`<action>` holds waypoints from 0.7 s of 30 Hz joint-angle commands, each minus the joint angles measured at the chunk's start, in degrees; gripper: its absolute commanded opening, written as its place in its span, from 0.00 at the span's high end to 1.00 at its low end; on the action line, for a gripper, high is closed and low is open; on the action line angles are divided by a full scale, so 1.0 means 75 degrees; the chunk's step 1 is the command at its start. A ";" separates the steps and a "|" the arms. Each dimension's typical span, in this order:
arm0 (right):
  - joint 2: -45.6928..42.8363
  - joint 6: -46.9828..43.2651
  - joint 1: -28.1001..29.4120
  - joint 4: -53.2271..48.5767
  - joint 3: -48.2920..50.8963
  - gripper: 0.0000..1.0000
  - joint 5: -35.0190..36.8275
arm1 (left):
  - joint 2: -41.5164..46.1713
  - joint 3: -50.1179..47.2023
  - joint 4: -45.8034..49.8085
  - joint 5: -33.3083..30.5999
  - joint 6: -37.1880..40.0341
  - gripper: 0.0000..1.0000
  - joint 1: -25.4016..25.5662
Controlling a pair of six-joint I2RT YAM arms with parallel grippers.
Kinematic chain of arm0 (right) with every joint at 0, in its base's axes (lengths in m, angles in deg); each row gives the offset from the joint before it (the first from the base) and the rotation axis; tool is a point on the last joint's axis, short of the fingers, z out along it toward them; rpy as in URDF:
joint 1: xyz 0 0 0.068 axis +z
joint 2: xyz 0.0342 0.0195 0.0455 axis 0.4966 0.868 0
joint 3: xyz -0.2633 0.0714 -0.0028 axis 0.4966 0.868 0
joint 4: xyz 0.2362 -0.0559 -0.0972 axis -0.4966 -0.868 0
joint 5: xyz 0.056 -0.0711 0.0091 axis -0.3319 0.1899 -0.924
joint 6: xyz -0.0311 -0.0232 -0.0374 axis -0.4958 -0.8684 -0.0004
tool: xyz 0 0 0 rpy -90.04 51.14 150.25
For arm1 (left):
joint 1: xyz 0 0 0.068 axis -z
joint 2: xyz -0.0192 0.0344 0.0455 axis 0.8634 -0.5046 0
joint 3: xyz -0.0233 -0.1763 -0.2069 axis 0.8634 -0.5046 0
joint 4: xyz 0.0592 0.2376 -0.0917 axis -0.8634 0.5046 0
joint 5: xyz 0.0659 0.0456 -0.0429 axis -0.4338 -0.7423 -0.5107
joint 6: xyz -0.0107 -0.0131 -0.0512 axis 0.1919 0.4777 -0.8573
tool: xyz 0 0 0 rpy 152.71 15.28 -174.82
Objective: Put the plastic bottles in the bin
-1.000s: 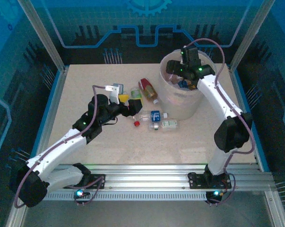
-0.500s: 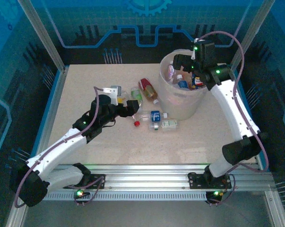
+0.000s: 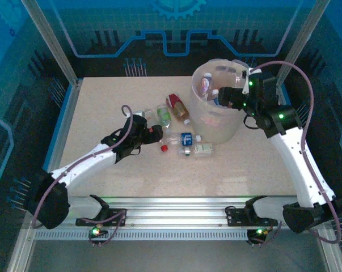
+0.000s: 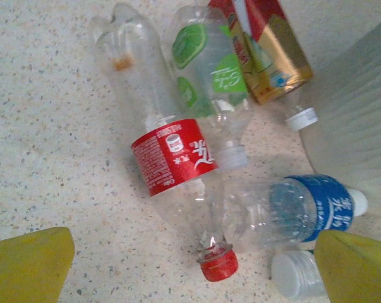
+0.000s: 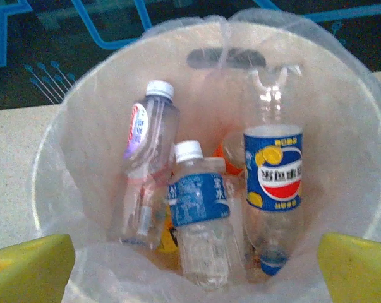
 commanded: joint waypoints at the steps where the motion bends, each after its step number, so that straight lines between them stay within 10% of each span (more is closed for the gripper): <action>1: -0.0426 0.0225 0.0001 -0.0049 0.0425 0.00 0.0320 | -0.0381 0.0352 0.0175 -0.0195 -0.0346 0.01 -0.0075; 10: -0.1297 -0.0077 0.0161 -0.0080 0.1424 0.00 -0.0415 | -0.1051 0.0504 0.0061 0.0019 -0.0573 0.01 -0.0097; 21: -0.1761 0.0388 0.1910 -0.0756 0.2413 0.00 0.1093 | -0.1884 0.0965 -0.0060 -0.0021 -0.0582 0.01 -0.0451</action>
